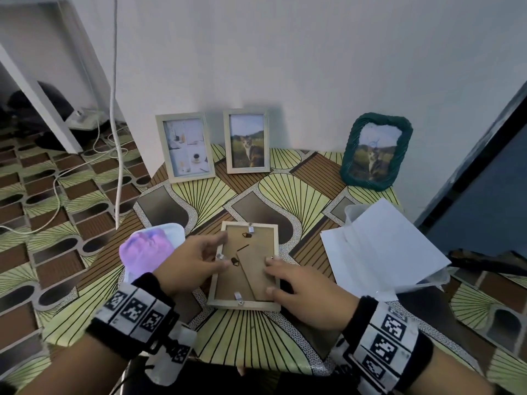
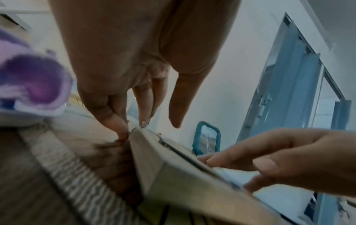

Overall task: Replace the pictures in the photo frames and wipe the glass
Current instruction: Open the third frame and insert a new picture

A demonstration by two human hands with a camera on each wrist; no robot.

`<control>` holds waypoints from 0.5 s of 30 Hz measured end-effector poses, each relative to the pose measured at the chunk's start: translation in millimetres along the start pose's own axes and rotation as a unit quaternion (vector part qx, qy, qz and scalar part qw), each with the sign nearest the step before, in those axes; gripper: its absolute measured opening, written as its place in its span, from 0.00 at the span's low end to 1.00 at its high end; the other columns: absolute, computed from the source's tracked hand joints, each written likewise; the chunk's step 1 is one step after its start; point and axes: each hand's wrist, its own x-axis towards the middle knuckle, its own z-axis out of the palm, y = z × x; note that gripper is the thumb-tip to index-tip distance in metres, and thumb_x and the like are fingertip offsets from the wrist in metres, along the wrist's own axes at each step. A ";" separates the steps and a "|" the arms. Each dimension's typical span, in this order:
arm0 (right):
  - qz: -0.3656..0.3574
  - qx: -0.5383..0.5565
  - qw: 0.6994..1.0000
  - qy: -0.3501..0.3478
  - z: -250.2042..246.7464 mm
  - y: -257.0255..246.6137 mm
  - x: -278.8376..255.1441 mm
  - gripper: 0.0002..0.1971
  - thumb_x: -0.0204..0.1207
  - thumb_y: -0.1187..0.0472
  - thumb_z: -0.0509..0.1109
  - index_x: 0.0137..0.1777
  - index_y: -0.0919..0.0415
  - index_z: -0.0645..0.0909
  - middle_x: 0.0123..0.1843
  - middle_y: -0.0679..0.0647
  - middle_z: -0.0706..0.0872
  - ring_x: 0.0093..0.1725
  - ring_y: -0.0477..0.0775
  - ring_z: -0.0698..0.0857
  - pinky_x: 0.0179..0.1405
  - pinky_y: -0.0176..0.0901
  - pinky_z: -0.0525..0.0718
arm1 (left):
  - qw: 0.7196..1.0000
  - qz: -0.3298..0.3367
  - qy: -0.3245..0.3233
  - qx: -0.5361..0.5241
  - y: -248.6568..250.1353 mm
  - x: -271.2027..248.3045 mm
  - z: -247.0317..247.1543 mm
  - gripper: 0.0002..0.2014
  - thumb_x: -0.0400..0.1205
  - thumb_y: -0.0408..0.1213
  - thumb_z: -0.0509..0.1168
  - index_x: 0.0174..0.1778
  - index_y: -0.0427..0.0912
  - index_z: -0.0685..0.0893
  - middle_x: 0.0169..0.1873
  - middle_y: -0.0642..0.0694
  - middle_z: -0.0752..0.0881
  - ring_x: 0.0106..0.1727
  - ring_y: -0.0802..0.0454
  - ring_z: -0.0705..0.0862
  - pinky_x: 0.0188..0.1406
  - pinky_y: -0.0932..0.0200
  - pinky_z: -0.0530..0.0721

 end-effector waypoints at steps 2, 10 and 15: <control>-0.003 -0.027 1.000 0.004 1.3 -0.1 -2.3 0.24 0.86 0.49 0.60 0.78 0.58 0.71 0.87 0.49 0.60 0.86 0.45 0.56 0.82 0.37 0.55 | 0.999 0.011 -0.009 0.038 -2.9 3.3 5.1 0.33 0.80 0.24 0.70 0.81 0.33 0.66 0.77 0.47 0.72 0.73 0.59 0.74 0.73 0.66 0.73; 0.015 0.036 0.990 0.136 -11.6 3.8 -2.2 0.11 0.80 0.51 0.67 0.58 0.52 0.86 0.56 0.45 0.90 0.55 0.42 0.86 0.57 0.47 0.84 | 0.998 0.033 0.015 0.048 -2.3 3.3 8.3 0.29 0.81 0.26 0.69 0.79 0.39 0.72 0.74 0.48 0.77 0.74 0.55 0.76 0.69 0.67 0.76; 0.057 0.089 0.973 0.206 -30.0 10.9 11.6 0.05 0.74 0.56 0.72 0.48 0.50 0.87 0.42 0.43 0.88 0.43 0.40 0.86 0.49 0.46 0.88 | 0.996 0.035 0.066 0.046 3.3 -1.2 7.7 0.26 0.77 0.26 0.72 0.71 0.46 0.81 0.61 0.47 0.85 0.48 0.57 0.89 0.56 0.57 0.87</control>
